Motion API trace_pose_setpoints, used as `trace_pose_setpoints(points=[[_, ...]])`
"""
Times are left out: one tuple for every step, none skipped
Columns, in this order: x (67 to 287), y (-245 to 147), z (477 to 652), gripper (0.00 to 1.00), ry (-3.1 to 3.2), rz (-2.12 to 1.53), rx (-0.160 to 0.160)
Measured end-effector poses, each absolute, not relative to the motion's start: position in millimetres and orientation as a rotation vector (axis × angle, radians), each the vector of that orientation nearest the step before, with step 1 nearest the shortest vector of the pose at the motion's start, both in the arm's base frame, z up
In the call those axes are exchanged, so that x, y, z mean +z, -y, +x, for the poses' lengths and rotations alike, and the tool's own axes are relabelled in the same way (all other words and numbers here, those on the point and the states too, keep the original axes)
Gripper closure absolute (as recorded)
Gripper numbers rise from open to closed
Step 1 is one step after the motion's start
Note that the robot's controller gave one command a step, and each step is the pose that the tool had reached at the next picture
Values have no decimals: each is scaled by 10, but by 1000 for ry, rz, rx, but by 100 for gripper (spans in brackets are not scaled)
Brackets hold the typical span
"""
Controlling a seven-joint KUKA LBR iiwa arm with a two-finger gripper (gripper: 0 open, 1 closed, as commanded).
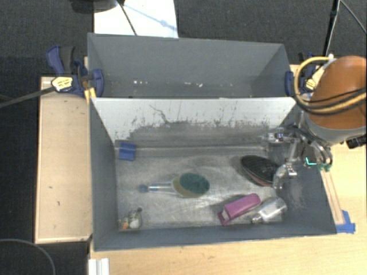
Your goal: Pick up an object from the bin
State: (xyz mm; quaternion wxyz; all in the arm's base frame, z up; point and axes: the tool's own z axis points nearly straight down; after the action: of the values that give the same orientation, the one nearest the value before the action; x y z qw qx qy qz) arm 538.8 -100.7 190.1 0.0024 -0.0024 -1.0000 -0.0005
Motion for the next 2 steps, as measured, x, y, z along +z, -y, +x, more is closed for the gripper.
trace_pose_setpoints(points=[[847,1076,5634,0,3137,78,-2],[888,1058,5645,100,3142,88,-4]])
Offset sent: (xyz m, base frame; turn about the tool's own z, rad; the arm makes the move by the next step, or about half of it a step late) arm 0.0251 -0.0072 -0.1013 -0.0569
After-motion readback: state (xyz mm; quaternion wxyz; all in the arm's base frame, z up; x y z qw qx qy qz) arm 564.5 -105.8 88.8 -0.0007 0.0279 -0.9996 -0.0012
